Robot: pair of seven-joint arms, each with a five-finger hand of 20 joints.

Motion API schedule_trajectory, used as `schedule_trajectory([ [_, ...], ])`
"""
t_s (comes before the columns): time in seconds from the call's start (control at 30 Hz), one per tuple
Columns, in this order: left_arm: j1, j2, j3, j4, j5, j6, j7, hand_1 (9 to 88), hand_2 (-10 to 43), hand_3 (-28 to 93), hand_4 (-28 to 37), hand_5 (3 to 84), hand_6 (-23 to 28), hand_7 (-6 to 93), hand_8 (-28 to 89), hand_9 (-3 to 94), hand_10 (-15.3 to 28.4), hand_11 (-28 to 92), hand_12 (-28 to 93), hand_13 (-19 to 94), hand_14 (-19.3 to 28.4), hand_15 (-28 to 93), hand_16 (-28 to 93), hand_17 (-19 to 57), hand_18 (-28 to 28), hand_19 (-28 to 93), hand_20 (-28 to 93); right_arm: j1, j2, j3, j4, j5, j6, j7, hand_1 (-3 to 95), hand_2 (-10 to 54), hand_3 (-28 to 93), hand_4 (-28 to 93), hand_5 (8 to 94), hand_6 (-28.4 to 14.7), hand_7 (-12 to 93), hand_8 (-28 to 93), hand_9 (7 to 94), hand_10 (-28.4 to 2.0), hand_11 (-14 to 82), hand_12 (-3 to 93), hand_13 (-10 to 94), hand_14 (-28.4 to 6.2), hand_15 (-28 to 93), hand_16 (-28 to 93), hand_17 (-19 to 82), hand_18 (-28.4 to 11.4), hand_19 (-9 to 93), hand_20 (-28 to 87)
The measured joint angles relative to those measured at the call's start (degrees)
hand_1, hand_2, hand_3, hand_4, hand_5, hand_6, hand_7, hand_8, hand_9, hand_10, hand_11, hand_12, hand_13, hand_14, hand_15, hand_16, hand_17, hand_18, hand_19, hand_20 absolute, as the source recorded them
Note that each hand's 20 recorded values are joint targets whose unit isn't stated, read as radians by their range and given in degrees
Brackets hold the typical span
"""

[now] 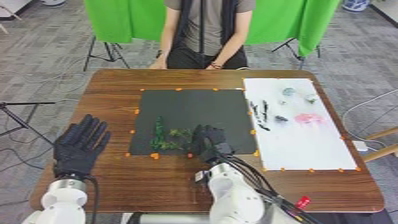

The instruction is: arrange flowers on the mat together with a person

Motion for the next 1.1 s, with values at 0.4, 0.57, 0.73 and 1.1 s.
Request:
schedule_trajectory([
  [0.4,0.83,-0.72,-0.63,-0.01,-0.57,0.54,0.04,34.7,12.4,76,-28.3,51.7,8.7,13.4,-11,46.9,14.2,20,6,35,16.0,33,-8,-4.4,15.8,42,7,-1.08,0.61,4.16,-3.11,0.48,-18.43,-1.21,38.1,-9.5,74,-28,64.3,-6.1,43,-11,63.6,-20.2,53.1,31.9,51,-21.9,73,25,18,-28.4,77,19],
  [0.57,0.34,-1.03,-0.39,0.51,-0.52,0.54,-1.01,33.9,13.1,76,-28.3,51.7,8.9,13.4,-11,46.8,14.2,20,6,35,16.0,33,-8,-4.5,15.8,42,7,-1.21,-0.26,3.42,-1.13,-2.19,-16.83,-1.91,49.7,-9.5,64,-28,60.5,-2.6,61,13,65.2,-18.7,57.7,35.3,54,-20.7,74,26,20,-28.4,77,22],
  [0.73,-1.1,-1.03,0.37,1.38,-0.36,0.47,-2.02,33.6,13.4,76,-28.3,51.6,9.0,13.2,-11,46.6,14.3,20,6,35,16.1,33,-8,-4.5,15.8,42,7,-1.16,-0.53,2.49,0.66,-3.36,-12.09,-1.93,53.8,-9.5,63,-28,64.2,-2.1,64,15,69.2,-17.2,56.7,38.7,58,-19.6,73,27,22,-28.4,78,24],
  [1.1,-1.94,-0.77,1.25,1.65,-0.4,0.34,-2.4,33.2,13.7,76,-28.3,51.6,9.1,13.1,-11,46.5,14.4,20,6,35,16.2,33,-8,-4.6,15.8,42,7,1.02,-1.59,1.3,2.48,-2.47,-11.61,-0.44,52.0,-9.5,70,-24,68.0,-2.3,61,17,72.8,-16.6,51.1,44.3,60,-19.5,72,27,23,-28.4,78,26],
])
